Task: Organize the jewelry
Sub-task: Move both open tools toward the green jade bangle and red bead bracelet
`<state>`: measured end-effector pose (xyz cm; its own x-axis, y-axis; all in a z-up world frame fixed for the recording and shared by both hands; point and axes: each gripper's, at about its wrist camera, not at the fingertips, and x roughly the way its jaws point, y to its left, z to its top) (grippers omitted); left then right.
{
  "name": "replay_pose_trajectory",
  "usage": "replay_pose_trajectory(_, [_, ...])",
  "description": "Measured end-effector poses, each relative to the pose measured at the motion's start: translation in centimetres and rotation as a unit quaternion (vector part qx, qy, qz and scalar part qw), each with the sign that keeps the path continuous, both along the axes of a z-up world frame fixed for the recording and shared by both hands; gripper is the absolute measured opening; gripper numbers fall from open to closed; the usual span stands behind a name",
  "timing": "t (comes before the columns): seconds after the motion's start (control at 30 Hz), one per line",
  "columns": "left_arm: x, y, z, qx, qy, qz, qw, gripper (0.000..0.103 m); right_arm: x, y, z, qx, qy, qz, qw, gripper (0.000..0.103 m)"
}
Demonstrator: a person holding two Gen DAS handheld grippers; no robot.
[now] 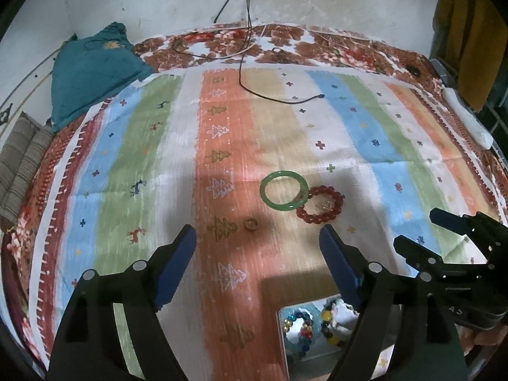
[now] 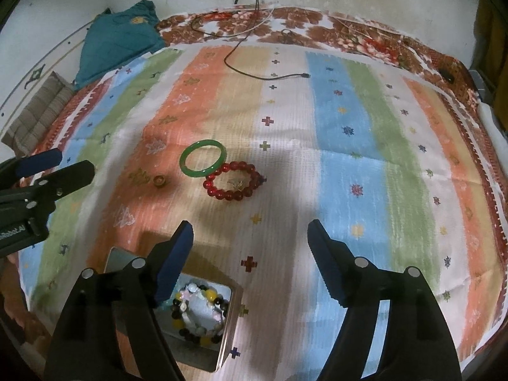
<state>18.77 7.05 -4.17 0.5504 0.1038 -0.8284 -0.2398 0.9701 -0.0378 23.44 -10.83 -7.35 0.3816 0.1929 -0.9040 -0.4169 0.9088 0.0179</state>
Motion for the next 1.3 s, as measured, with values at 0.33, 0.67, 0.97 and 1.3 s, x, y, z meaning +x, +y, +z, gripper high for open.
replay_pose_trajectory(0.33, [1.9,0.9,-0.7,0.001,0.007,0.011,0.9999,0.086,1.4,0.6,-0.9,-0.004,0.008,-0.001,1.0,0.078])
replay_pose_trajectory(0.67, [3.7,1.6,-2.0,0.006,0.022,0.012,0.9997,0.086,3.1,1.1,-2.3,-0.012,0.023,0.001,1.0,0.078])
replay_pose_trajectory(0.97, [5.4,1.7,-3.4,0.014,0.043,0.003,0.999,0.086,4.7,1.5,-4.0,-0.023,0.039,-0.004,0.999,0.078])
replay_pose_trajectory(1.3, [7.4,3.1,-5.9,0.01,0.059,0.006,0.9982,0.086,6.7,1.7,-5.5,-0.032,0.044,-0.011,0.998,0.078])
